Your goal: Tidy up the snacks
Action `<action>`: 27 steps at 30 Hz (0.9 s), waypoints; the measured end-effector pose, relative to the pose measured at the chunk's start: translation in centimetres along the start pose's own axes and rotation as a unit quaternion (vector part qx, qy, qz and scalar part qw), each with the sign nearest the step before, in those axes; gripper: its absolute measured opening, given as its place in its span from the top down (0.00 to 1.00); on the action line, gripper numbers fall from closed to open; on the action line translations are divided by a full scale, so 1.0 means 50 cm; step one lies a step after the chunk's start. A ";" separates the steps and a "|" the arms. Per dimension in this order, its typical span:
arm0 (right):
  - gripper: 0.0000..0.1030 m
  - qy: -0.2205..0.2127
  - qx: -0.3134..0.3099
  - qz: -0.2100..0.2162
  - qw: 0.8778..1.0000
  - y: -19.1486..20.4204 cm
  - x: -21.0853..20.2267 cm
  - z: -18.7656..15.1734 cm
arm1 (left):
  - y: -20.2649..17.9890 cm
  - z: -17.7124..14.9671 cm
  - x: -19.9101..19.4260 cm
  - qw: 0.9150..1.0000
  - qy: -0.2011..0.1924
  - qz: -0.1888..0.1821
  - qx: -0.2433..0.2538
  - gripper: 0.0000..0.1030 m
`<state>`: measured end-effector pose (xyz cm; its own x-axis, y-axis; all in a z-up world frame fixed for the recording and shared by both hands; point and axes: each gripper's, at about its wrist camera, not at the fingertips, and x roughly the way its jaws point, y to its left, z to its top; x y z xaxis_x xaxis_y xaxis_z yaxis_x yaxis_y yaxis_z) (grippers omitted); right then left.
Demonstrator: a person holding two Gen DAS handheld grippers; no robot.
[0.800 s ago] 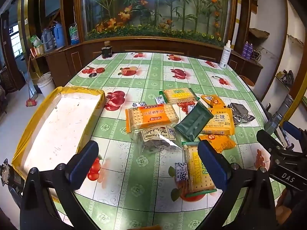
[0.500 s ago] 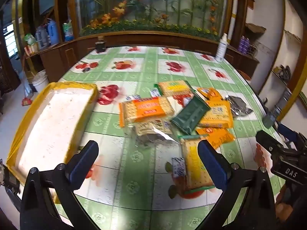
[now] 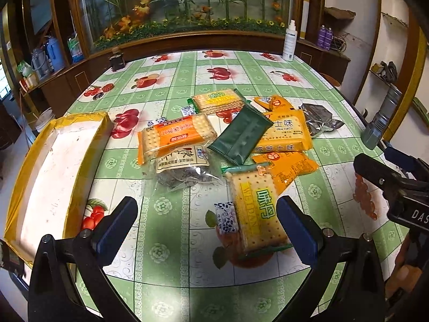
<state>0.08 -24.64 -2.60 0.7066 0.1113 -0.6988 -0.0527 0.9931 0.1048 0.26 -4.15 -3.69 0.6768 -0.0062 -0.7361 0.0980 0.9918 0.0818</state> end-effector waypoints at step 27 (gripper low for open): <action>0.00 0.000 -0.028 0.018 0.999 0.043 0.004 0.008 | 0.058 0.016 -0.023 0.999 -0.034 0.016 -0.025 0.00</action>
<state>0.38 -22.51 -2.21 0.7036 0.1465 -0.6953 -0.1166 0.9891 0.0905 0.34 -1.36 -2.07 0.7278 0.0191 -0.6855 0.0403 0.9967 0.0706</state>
